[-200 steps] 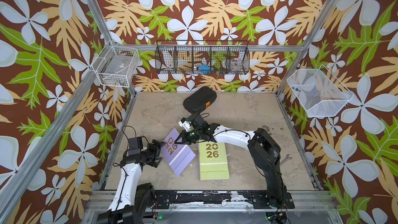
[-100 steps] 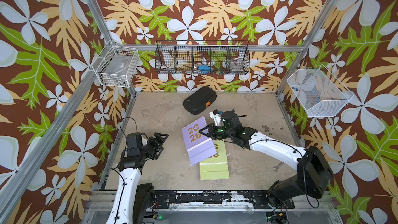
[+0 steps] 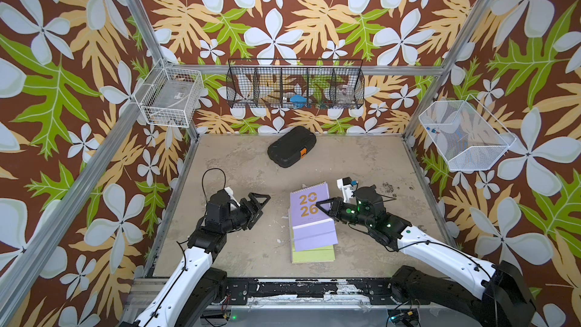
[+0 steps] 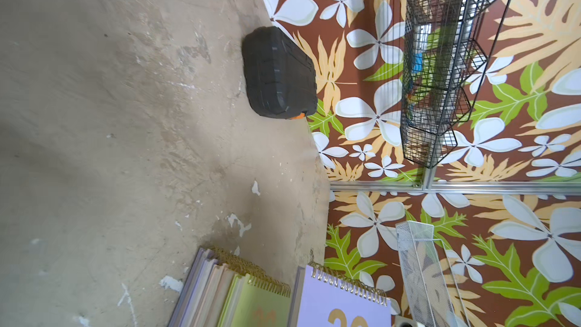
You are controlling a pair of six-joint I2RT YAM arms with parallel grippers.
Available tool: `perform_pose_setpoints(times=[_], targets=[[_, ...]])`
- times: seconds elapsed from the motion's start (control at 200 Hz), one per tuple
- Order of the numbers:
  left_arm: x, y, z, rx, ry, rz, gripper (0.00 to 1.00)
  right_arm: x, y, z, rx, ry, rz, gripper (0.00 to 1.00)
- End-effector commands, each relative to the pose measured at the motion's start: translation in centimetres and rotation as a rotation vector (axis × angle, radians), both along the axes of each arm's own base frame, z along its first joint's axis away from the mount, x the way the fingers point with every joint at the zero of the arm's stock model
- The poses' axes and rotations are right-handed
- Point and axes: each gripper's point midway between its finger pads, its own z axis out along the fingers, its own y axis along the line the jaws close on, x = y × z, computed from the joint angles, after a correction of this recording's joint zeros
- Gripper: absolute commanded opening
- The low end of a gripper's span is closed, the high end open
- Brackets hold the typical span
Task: Stack the calendars
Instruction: Place the calendar at the calendar.
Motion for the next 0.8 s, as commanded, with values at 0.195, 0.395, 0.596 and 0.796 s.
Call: perform_pose_setpoints(times=[0.195, 0.395, 0.596, 0.796], targets=[[-0.6, -3.2, -0.5, -0.118, -0.002, -0.042, 0.91, -0.7, -1.0, 0.5, 0.130, -0.076, -0.044, 0.05], [-1.0, -4.6, -0.8, -0.136, 0.010, -0.086, 0.91, -1.2, -0.7, -0.2, 0.181, -0.080, -0.017, 0.05], [-1.2, -5.8, -1.4, -0.143, 0.028, -0.127, 0.91, -1.2, 0.0, -0.8, 0.199, -0.065, 0.013, 0.05], [-1.1, -6.9, -2.0, -0.160, 0.041, -0.158, 0.92, -1.2, 0.3, -2.3, 0.174, -0.034, 0.025, 0.05]])
